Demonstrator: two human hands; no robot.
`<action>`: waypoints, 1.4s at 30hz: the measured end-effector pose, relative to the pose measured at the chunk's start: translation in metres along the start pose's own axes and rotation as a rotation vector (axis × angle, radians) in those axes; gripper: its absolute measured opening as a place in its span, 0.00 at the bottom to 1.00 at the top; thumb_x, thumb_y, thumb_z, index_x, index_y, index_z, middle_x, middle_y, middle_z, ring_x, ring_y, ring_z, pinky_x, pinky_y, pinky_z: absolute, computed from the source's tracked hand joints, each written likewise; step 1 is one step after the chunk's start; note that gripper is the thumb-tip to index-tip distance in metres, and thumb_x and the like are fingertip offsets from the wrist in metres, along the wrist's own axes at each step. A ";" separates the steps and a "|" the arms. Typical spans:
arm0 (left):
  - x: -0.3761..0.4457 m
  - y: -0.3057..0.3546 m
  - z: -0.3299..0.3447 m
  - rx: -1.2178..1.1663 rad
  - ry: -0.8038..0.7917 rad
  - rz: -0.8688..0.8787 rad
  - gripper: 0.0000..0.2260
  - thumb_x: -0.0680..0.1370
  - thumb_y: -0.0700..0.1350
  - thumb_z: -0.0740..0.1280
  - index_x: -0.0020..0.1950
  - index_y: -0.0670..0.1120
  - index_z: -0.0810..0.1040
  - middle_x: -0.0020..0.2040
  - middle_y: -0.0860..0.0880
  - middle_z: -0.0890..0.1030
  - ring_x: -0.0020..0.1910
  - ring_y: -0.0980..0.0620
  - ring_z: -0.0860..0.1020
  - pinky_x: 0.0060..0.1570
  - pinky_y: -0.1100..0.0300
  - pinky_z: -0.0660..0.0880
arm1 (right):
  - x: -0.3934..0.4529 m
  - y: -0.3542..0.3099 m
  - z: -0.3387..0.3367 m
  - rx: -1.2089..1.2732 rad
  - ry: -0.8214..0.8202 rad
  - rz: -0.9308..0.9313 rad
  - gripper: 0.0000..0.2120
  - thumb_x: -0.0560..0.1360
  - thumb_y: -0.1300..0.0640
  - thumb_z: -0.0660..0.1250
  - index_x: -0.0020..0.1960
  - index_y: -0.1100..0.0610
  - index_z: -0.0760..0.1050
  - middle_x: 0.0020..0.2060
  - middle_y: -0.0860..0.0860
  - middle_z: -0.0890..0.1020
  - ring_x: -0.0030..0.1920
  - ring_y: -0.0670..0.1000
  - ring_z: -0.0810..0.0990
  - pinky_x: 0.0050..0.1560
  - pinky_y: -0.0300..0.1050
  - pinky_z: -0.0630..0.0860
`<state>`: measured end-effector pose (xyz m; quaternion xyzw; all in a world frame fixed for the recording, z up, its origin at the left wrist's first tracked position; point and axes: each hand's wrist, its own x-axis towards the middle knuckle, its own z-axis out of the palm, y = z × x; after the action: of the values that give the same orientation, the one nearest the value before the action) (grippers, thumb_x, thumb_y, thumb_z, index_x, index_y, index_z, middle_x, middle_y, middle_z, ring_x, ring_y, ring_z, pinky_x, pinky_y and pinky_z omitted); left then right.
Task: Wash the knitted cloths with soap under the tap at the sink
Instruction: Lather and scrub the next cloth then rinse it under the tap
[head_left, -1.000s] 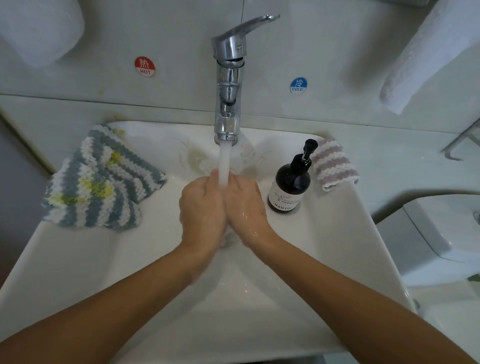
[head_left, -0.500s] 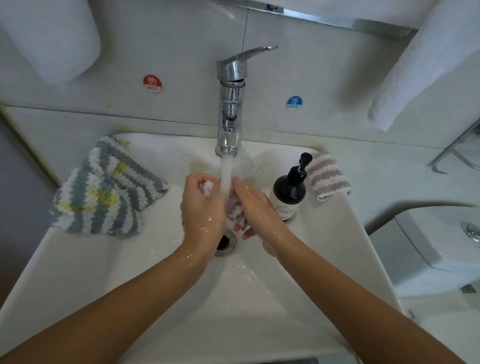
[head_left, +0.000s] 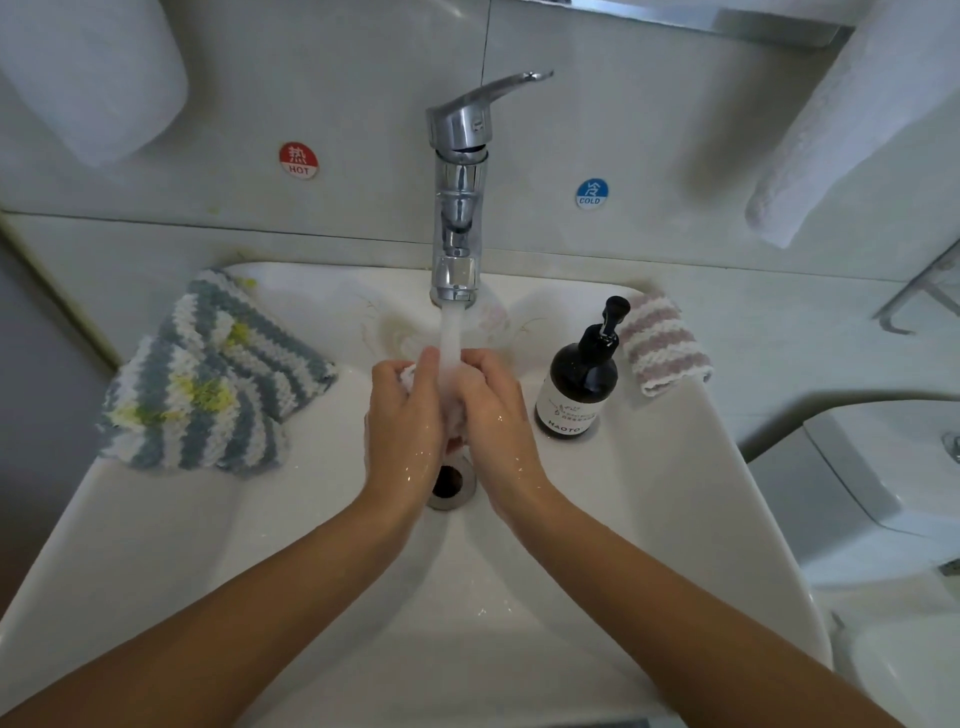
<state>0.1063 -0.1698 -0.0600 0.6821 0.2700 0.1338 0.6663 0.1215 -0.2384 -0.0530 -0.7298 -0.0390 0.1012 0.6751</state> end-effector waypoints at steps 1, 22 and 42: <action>0.000 -0.001 0.001 0.007 0.013 0.010 0.12 0.80 0.59 0.60 0.54 0.50 0.72 0.45 0.50 0.81 0.38 0.56 0.81 0.40 0.53 0.80 | 0.000 0.001 0.002 -0.009 0.015 -0.003 0.06 0.78 0.50 0.60 0.49 0.49 0.75 0.46 0.50 0.82 0.47 0.50 0.82 0.40 0.45 0.77; -0.005 -0.007 0.003 -0.062 0.029 0.025 0.05 0.80 0.54 0.63 0.49 0.54 0.72 0.45 0.52 0.82 0.43 0.56 0.81 0.45 0.54 0.79 | 0.003 0.005 -0.004 -0.120 0.086 -0.009 0.10 0.80 0.46 0.61 0.48 0.51 0.77 0.40 0.44 0.82 0.41 0.40 0.79 0.43 0.35 0.72; -0.015 0.002 0.007 -0.051 0.113 0.093 0.14 0.81 0.54 0.61 0.43 0.49 0.79 0.37 0.51 0.82 0.35 0.58 0.80 0.31 0.68 0.76 | 0.003 -0.002 0.003 -0.175 0.097 0.074 0.19 0.79 0.41 0.59 0.40 0.54 0.75 0.34 0.46 0.79 0.36 0.46 0.78 0.39 0.43 0.73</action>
<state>0.0986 -0.1837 -0.0564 0.6682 0.2716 0.2098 0.6601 0.1236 -0.2352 -0.0519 -0.7909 0.0120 0.0869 0.6057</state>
